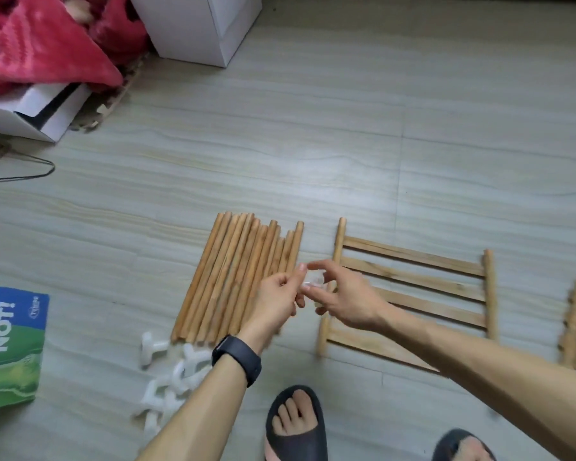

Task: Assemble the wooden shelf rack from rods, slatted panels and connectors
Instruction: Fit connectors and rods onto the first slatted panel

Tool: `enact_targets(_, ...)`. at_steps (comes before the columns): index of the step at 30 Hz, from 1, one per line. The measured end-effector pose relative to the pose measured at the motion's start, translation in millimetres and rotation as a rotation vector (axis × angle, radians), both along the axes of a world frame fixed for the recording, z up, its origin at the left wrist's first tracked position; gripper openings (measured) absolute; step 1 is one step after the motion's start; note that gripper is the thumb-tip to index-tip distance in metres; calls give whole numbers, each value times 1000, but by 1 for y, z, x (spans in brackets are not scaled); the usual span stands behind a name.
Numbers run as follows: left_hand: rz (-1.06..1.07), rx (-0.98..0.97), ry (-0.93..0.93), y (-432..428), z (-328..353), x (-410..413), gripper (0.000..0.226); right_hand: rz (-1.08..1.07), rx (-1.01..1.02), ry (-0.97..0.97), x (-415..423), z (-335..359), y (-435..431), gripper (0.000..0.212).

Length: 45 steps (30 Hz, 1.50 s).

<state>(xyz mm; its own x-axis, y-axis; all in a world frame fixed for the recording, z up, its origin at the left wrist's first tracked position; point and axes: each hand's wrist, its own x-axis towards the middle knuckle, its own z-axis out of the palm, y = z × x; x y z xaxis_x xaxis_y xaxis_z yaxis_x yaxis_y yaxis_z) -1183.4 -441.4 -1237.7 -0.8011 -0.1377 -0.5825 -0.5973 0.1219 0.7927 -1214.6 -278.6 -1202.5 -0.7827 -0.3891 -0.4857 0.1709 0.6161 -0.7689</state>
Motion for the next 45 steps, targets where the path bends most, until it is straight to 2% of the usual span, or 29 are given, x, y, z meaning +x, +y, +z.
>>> enact_targets(1, -54, 36, 0, 18, -2, -8, 55, 1, 51, 55, -7, 2, 17, 29)
enact_targets(3, -121, 24, 17, 48, -8, -21, 55, -25, 130, 116, -17, 5, 51, 26)
enact_targets(5, -197, -199, 61, 66, -22, -29, 45, -111, 129, 73, -21, 4, 86, 28)
enact_targets(7, -331, -452, 27, 76, -39, -31, 39, -251, 81, -21, -17, 3, 117, 33)
enact_targets(10, -425, -585, -2, 88, -59, -20, 48, -484, -66, -180, -4, -2, 149, 39)
enact_targets(14, -392, -568, 40, 105, -66, 9, 47, -764, -303, -449, 4, -16, 165, 21)
enact_targets(20, -521, -575, -55, 107, -66, 34, 47, -718, -327, -549, -14, -33, 156, 19)
enact_targets(23, -488, -566, -66, 100, -70, 29, 36, -731, -419, -612, -28, -42, 146, 23)
enact_targets(26, -429, -562, -22, 100, -74, 6, 46, -757, -431, -653, -41, -51, 140, 25)
enact_targets(31, -458, -564, 59, 101, -81, -28, 56, -702, -256, -484, -61, -66, 135, 19)
enact_targets(37, -372, -440, 104, 101, -94, -21, 54, -628, -138, -245, -87, -79, 121, 36)
enact_targets(42, -369, -437, 115, 99, -97, -22, 53, -352, 180, 56, -102, -82, 107, 26)
enact_targets(45, -364, -435, 118, 98, -98, -21, 52, -121, 298, 121, -114, -81, 100, 23)
